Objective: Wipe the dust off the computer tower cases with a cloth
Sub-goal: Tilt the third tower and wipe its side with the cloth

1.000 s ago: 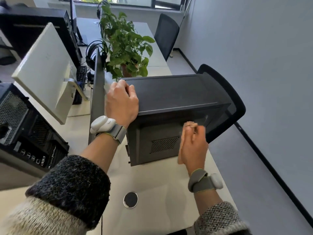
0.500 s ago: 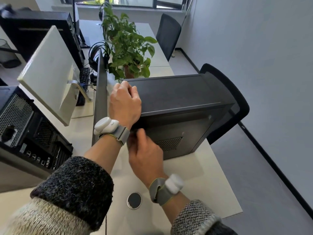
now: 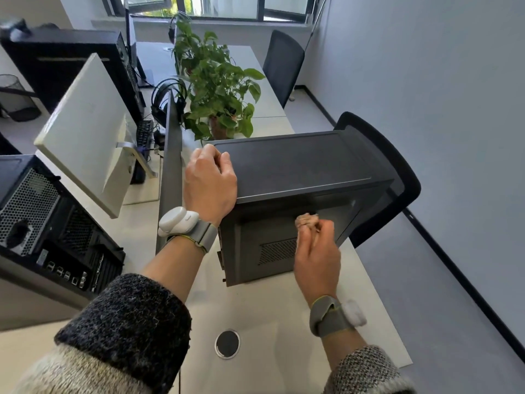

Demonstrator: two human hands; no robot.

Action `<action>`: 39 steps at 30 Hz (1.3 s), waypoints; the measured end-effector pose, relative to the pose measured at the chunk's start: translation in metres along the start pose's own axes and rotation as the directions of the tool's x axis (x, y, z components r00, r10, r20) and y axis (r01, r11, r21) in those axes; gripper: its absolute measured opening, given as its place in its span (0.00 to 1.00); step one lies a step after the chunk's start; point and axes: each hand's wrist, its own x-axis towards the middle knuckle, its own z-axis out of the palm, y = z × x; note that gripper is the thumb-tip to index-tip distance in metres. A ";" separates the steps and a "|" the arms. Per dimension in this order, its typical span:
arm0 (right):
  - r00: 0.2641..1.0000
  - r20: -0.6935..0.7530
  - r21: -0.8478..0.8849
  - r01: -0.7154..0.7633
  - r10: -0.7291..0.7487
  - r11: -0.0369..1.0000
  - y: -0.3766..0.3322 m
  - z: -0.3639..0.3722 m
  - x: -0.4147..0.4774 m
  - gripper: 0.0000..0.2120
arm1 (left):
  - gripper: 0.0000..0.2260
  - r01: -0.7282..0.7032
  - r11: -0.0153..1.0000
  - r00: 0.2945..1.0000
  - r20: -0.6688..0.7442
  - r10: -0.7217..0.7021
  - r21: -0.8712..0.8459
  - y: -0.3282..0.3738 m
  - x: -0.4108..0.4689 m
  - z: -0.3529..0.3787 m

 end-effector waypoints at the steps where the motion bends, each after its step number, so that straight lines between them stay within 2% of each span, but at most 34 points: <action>1: 0.997 -0.041 0.015 -0.069 0.070 0.997 0.007 -0.008 0.010 0.06 | 0.10 -0.002 1.000 1.000 0.000 0.002 0.000 0.000 0.000 0.001; 4: 0.968 -0.125 0.043 -0.212 0.216 0.976 0.024 -0.029 0.038 0.11 | 0.10 -0.005 1.000 1.000 -0.005 0.005 0.002 0.001 0.001 0.003; 8: 0.965 -0.091 0.088 -0.238 0.246 0.967 0.013 -0.027 0.031 0.11 | 0.11 0.006 1.000 1.000 -0.008 -0.005 0.012 0.000 0.002 0.004; 11: 0.985 0.014 0.091 -0.173 0.173 0.981 -0.008 -0.001 0.000 0.08 | 0.10 0.012 1.000 1.000 -0.017 -0.012 0.015 -0.001 0.002 0.004; 16: 0.963 0.244 0.089 0.093 -0.112 0.992 -0.036 0.030 -0.038 0.09 | 0.11 0.017 0.999 1.000 -0.017 -0.016 0.031 0.001 0.001 0.003; 19: 0.923 0.282 0.032 0.263 -0.261 0.964 -0.034 0.031 -0.034 0.13 | 0.11 0.025 0.999 0.999 -0.023 -0.024 0.041 -0.001 0.003 0.000; 21: 0.927 0.249 0.009 0.288 -0.281 0.958 -0.026 0.023 -0.024 0.12 | 0.11 0.026 0.998 0.999 -0.027 -0.025 0.055 0.000 0.003 -0.001; 25: 0.985 0.103 0.034 0.138 -0.141 0.990 0.002 -0.001 0.001 0.06 | 0.10 0.020 0.998 1.000 -0.021 -0.019 0.053 0.003 0.003 0.001; 30: 0.998 -0.058 0.041 -0.032 0.034 0.999 0.030 -0.024 0.034 0.06 | 0.10 0.015 0.998 1.000 -0.015 -0.014 0.063 0.003 0.002 0.001; 36: 0.976 -0.132 0.058 -0.168 0.175 0.984 0.062 -0.048 0.078 0.07 | 0.11 0.010 0.998 1.000 -0.009 -0.009 0.068 0.003 0.001 0.003; 39: 0.976 -0.132 -0.006 -0.175 0.172 0.985 0.078 -0.050 0.092 0.08 | 0.12 0.008 0.998 1.000 -0.004 -0.007 0.069 0.004 0.001 0.005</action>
